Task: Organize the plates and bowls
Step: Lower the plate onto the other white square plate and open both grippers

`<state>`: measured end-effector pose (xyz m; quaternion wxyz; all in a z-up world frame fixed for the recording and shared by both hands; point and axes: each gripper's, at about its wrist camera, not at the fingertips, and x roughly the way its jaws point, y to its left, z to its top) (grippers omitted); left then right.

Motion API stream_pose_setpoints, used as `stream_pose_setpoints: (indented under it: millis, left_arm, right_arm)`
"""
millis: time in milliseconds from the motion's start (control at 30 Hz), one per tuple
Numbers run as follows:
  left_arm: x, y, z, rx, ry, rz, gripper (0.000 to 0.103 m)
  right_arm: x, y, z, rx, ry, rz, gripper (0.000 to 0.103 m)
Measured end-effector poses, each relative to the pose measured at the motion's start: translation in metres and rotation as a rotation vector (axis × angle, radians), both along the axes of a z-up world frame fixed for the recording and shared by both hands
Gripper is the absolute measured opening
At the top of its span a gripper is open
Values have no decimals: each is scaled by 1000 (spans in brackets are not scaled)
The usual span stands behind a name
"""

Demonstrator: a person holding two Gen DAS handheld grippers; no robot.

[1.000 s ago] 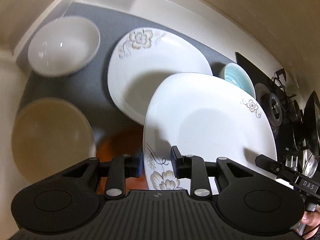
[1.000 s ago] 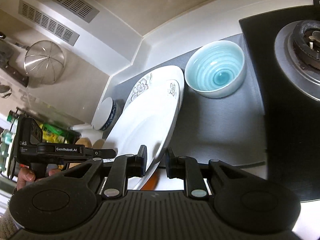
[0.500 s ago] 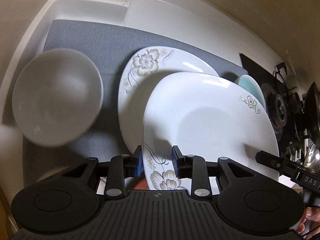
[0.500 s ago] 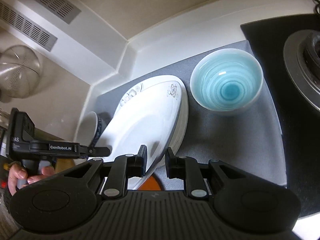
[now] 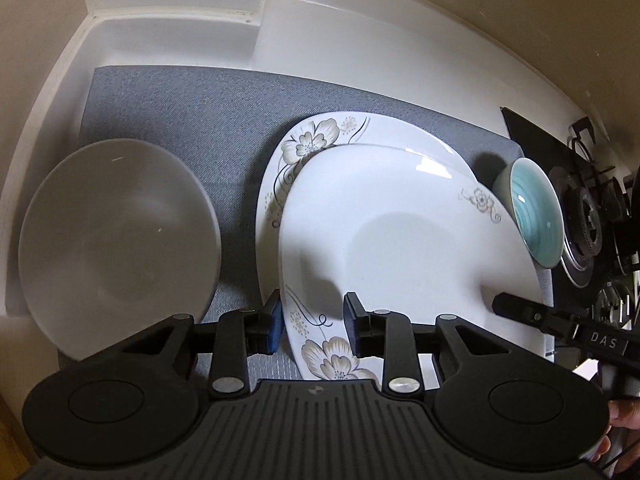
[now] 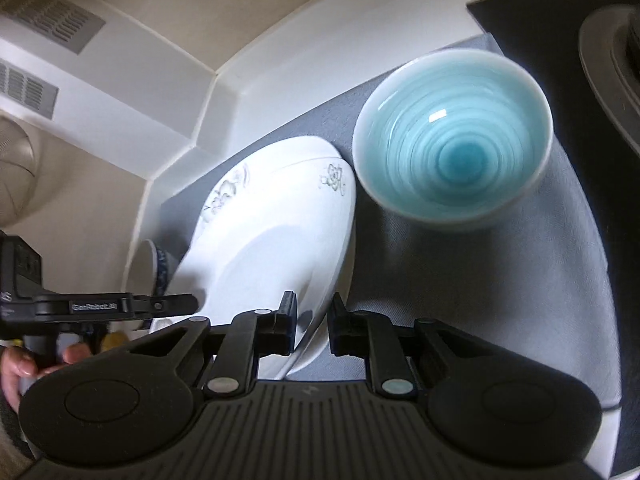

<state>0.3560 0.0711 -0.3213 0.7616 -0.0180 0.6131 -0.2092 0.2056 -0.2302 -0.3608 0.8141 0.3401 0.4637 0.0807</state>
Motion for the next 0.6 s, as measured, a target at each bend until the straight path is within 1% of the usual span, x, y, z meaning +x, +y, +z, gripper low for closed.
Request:
stream_pose_setpoints:
  millis: [100,233,333,400,500,533,567,600]
  left_arm:
    - [-1,-1,-2,-3,-9,4,32]
    - [-10,12,-4,-67,14,76,32]
    - [-18,27,-3,-127,44,160,32]
    - [-24,34,-1,-155,53,181,32]
    - [-27,45,-4,-176,102,215,38]
    - [-28,49,-7,-205,112,229,38]
    - [-28,51,-7,-212,106,241,38]
    - [-30,50,-5,-186,91,246,38]
  right_arm:
    - [5,-4,-1,-2,-6,-14,17]
    - [4,-12,-7,53,-6,-68,13]
    - [2,-11,-9,50,-20,-65,13]
    - [0,-8,-10,53,-28,-79,12]
    - [-3,-7,-13,71,-37,-102,10]
    - [-4,-6,-15,77,-38,-111,10]
    - [-5,-7,-16,89,-38,-121,9]
    - [-6,-6,-18,98,-37,-129,9]
